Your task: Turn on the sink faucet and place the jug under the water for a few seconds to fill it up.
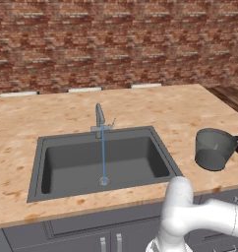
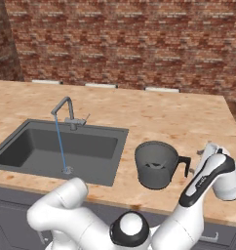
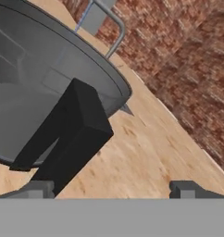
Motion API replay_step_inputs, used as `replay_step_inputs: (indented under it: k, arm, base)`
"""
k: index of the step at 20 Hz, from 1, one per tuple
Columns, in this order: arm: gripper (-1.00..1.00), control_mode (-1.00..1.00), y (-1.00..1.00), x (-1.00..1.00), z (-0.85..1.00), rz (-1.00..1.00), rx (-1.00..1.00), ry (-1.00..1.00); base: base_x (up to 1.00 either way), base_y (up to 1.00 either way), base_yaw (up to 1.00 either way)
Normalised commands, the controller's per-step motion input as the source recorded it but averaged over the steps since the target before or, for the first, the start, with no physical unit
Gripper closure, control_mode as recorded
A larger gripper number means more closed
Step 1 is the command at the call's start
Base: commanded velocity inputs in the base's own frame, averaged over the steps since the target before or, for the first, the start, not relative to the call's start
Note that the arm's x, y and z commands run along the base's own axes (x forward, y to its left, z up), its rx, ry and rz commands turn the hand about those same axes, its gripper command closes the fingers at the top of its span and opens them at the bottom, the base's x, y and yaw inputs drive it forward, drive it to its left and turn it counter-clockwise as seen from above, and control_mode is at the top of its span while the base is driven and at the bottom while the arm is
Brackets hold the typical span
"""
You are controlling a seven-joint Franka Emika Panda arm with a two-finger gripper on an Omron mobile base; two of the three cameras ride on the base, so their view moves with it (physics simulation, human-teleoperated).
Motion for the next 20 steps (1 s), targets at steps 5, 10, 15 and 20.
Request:
replay_step_inputs:
  k: [5,10,15,20]
  arm:
    - [-1.00,-1.00,-0.04,-0.18,-0.10,0.01,0.00,0.00]
    - [-1.00,-1.00,0.03,-0.06,0.01,0.07,0.00,0.00]
    - [-1.00,-1.00,0.06,0.00,0.00,0.08,0.00,0.00]
    - [-1.00,-1.00,0.05,0.00,0.00,0.08,0.00,0.01]
  base:
    - [0.00,0.00,0.00]
    - [0.00,0.00,0.00]
    - [0.00,0.00,0.00]
    - [0.00,0.00,0.00]
